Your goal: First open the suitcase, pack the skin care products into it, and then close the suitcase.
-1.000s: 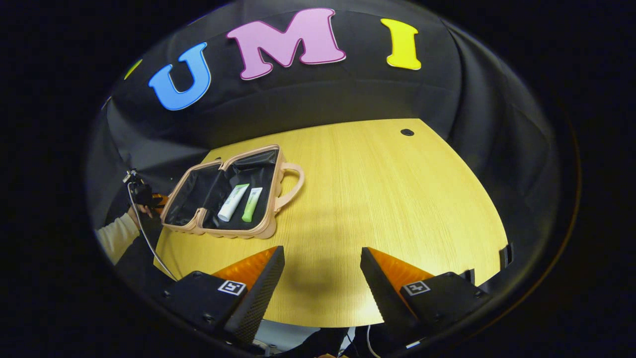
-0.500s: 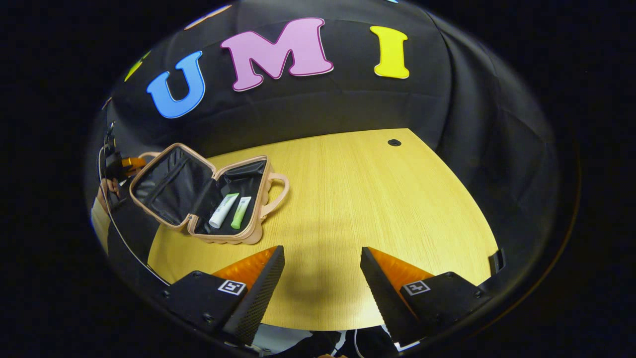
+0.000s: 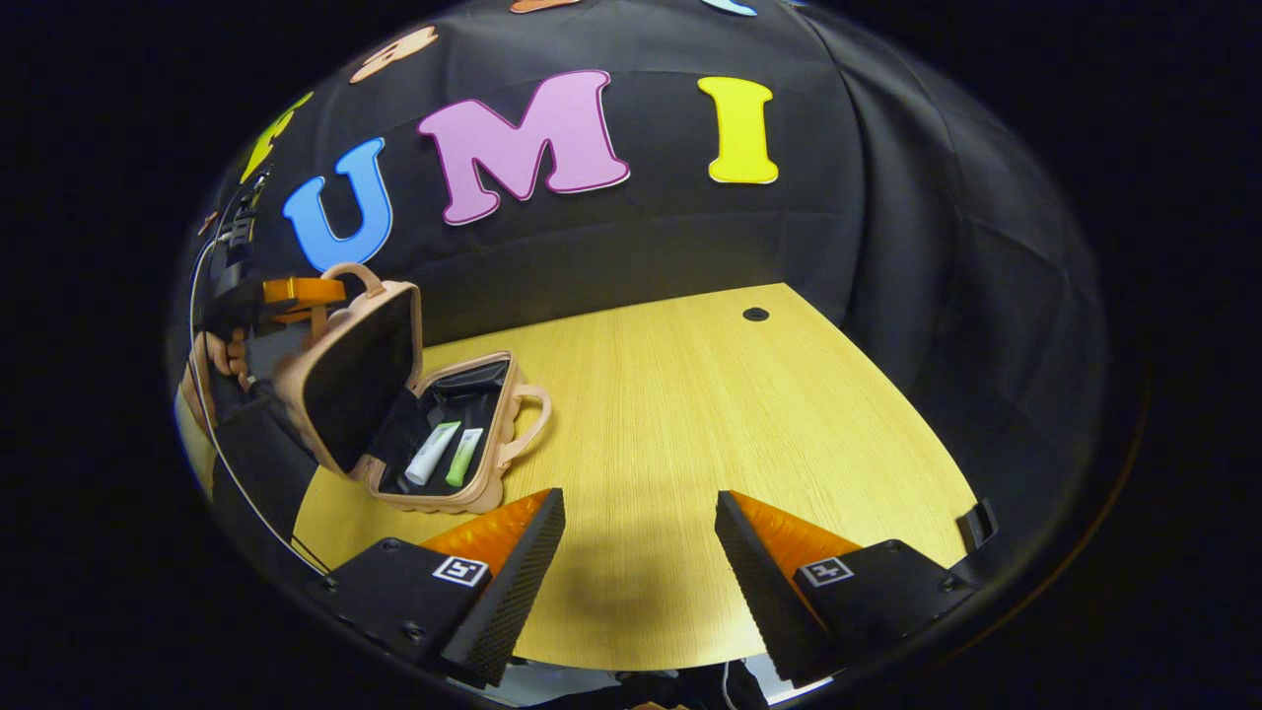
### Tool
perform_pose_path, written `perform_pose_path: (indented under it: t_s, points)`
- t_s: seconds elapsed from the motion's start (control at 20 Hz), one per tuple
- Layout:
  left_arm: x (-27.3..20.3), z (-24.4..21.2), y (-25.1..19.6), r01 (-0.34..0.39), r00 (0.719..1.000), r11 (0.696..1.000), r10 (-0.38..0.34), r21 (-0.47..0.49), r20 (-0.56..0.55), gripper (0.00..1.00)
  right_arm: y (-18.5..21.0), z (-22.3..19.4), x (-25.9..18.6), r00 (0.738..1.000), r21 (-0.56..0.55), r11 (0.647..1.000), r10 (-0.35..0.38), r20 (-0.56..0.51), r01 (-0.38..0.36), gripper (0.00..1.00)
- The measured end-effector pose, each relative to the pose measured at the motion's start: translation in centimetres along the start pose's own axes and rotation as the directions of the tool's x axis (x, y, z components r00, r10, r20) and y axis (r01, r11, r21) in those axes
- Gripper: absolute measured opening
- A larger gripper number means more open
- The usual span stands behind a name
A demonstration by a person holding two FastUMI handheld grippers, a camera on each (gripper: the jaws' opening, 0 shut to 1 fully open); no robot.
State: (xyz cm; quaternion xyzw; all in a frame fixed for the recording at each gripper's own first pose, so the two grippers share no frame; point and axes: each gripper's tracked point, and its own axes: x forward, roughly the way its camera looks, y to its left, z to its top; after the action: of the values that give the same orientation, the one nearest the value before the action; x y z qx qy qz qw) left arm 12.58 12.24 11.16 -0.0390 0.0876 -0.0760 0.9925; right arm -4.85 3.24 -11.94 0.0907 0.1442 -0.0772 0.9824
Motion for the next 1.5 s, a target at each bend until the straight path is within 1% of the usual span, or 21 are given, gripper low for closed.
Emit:
perform_pose_path:
  t_s: [0.05,0.15,0.25,0.3,0.45,0.55,0.6,0.7,0.75,0.8,0.85,0.9,0.95,1.05,1.1,1.25,1.35,1.45,1.5]
  points:
    - [1.3,-1.8,-1.7,0.015,1.0,1.0,-0.015,-0.005,-0.021,0.06,-0.4,0.3,0.3,1.0,0.012,1.0,0.001,-0.001,-0.001,0.98]
    - [4.1,-6.0,-5.0,0.046,0.994,0.999,-0.045,0.007,-0.101,0.06,-1.2,0.9,0.8,1.0,0.025,1.0,0.0,0.002,0.0,0.97]
    - [6.2,-10.3,-6.8,0.043,0.981,0.999,-0.038,0.026,-0.189,0.06,-2.2,2.2,1.2,1.0,0.023,1.0,-0.001,0.023,0.0,0.98]
    - [7.1,-12.0,-7.4,0.031,0.974,0.999,-0.023,0.034,-0.226,0.06,-2.5,2.8,1.5,0.999,0.022,1.0,0.003,0.032,-0.003,0.97]
    - [9.1,-16.3,-7.7,-0.04,0.953,0.996,0.063,0.083,-0.297,0.07,-3.3,3.9,2.4,0.999,0.013,1.0,0.015,0.038,-0.016,0.97]
    - [9.7,-18.3,-7.8,-0.076,0.937,0.989,0.114,0.126,-0.331,0.08,-3.4,4.4,2.9,0.999,0.006,0.999,0.033,0.04,-0.033,0.97]
    - [10.0,-18.6,-8.1,-0.077,0.935,0.987,0.119,0.138,-0.335,0.11,-3.4,4.7,3.1,0.998,-0.003,0.999,0.04,0.043,-0.04,0.97]
    - [9.7,-18.0,-9.8,-0.06,0.951,0.992,0.09,0.111,-0.296,0.35,-3.2,5.2,3.5,0.997,-0.026,0.998,0.062,0.047,-0.061,0.97]
    - [9.3,-17.2,-10.0,-0.074,0.959,0.989,0.105,0.124,-0.265,0.45,-3.0,5.6,3.5,0.996,-0.044,0.996,0.076,0.054,-0.074,0.97]
    - [8.6,-16.2,-10.2,-0.081,0.969,0.985,0.114,0.151,-0.221,0.58,-2.9,6.2,3.3,0.994,-0.067,0.995,0.084,0.071,-0.079,0.97]
    - [7.5,-14.7,-10.3,-0.093,0.977,0.98,0.123,0.175,-0.172,0.8,-2.7,7.0,3.2,0.992,-0.092,0.992,0.092,0.09,-0.084,0.97]
    - [6.2,-13.4,-10.9,-0.091,0.986,0.981,0.114,0.174,-0.125,0.93,-2.3,7.5,2.9,0.989,-0.111,0.99,0.099,0.107,-0.087,0.97]
    - [4.5,-11.9,-11.5,-0.082,0.992,0.983,0.095,0.162,-0.079,0.98,-1.9,8.4,2.5,0.986,-0.122,0.988,0.107,0.127,-0.091,0.97]
    - [0.6,-9.1,-12.2,-0.081,0.997,0.989,0.079,0.126,0.017,0.97,-0.8,9.8,1.4,0.978,-0.127,0.987,0.121,0.171,-0.1,0.97]
    - [-1.6,-7.9,-12.0,-0.094,0.995,0.989,0.088,0.111,0.055,0.96,-0.2,10.2,0.6,0.974,-0.127,0.987,0.125,0.188,-0.102,0.97]
    - [-8.1,-6.6,-10.7,-0.117,0.987,0.99,0.107,0.078,0.121,0.96,1.8,10.7,-1.7,0.966,-0.142,0.986,0.122,0.228,-0.091,0.97]
    - [-11.8,-7.4,-9.7,-0.118,0.982,0.988,0.1,0.104,0.161,0.96,3.6,10.4,-3.5,0.956,-0.172,0.981,0.13,0.262,-0.087,0.97]
    - [-14.5,-9.9,-7.9,-0.142,0.98,0.98,0.119,0.14,0.159,0.96,5.3,9.3,-4.9,0.945,-0.196,0.976,0.152,0.29,-0.096,0.97]
    - [-15.4,-11.1,-7.3,-0.152,0.98,0.98,0.132,0.129,0.149,0.96,6.2,8.4,-5.7,0.94,-0.21,0.972,0.165,0.297,-0.104,0.97]
